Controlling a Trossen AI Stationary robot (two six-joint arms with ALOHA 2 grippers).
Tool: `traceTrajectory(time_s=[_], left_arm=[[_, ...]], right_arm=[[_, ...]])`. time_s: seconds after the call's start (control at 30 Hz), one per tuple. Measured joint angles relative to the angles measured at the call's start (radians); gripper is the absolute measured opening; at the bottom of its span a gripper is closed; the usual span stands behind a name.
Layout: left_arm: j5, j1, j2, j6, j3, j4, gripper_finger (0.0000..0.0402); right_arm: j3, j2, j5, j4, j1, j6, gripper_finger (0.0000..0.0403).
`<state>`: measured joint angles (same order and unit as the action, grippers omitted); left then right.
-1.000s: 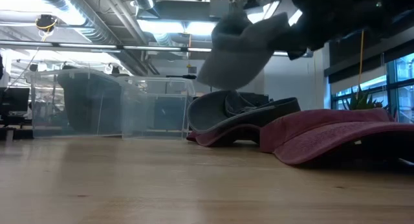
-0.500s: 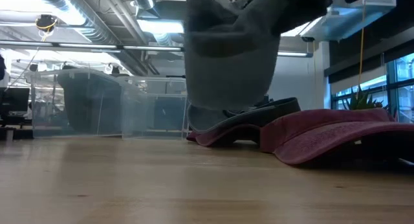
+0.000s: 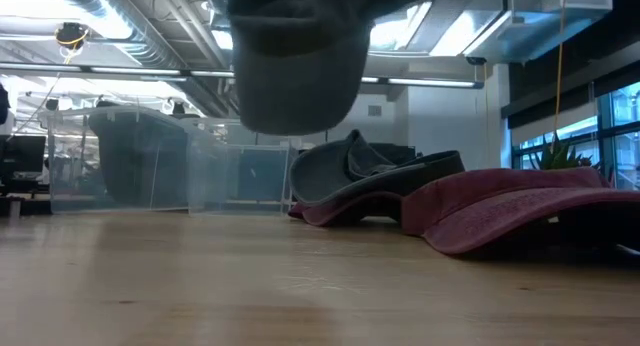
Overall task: Pick & Place hat
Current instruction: Put the bottom gray cap into the left transparent bin
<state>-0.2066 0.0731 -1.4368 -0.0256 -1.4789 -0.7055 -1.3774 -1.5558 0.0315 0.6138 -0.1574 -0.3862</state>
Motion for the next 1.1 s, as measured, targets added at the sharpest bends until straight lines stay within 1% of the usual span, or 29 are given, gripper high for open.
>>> traceTrajectory(time_s=[0.1, 0.23, 0.37, 0.47, 0.6, 0.87, 0.93, 1.0, 1.1], left_arm=[[-0.001, 0.0, -0.004, -0.009, -0.001, -0.008, 0.0134], [-0.007, 0.0, -0.012, -0.015, 0.0, -0.058, 0.0132], [-0.009, 0.0, -0.009, -0.022, 0.0, -0.085, 0.0135], [-0.027, 0.0, -0.009, -0.039, 0.0, -0.094, 0.0136], [-0.048, 0.0, -0.009, -0.038, 0.0, -0.105, 0.0133], [-0.048, 0.0, -0.01, 0.035, 0.0, -0.107, 0.0136], [-0.049, 0.0, -0.017, 0.063, 0.0, -0.108, 0.0136], [-0.038, 0.0, -0.02, 0.069, 0.0, -0.123, 0.0136], [0.007, 0.0, -0.024, 0.071, 0.0, -0.125, 0.0136]], right_arm=[[-0.039, -0.037, 0.002, 0.018, 0.0, -0.008, 0.0031], [-0.092, -0.07, 0.012, 0.052, 0.002, -0.011, 0.0029], [-0.118, -0.087, 0.064, 0.068, 0.001, -0.011, 0.003], [-0.128, -0.086, 0.081, 0.064, 0.002, -0.011, 0.003], [-0.132, -0.087, 0.081, 0.066, 0.003, -0.011, 0.003], [-0.133, -0.086, 0.079, 0.073, 0.003, -0.011, 0.003], [-0.133, -0.086, 0.064, 0.073, 0.003, -0.011, 0.0032], [-0.133, -0.086, 0.055, 0.073, 0.003, -0.011, 0.0035], [-0.133, -0.086, 0.055, 0.072, 0.003, -0.011, 0.0033]])
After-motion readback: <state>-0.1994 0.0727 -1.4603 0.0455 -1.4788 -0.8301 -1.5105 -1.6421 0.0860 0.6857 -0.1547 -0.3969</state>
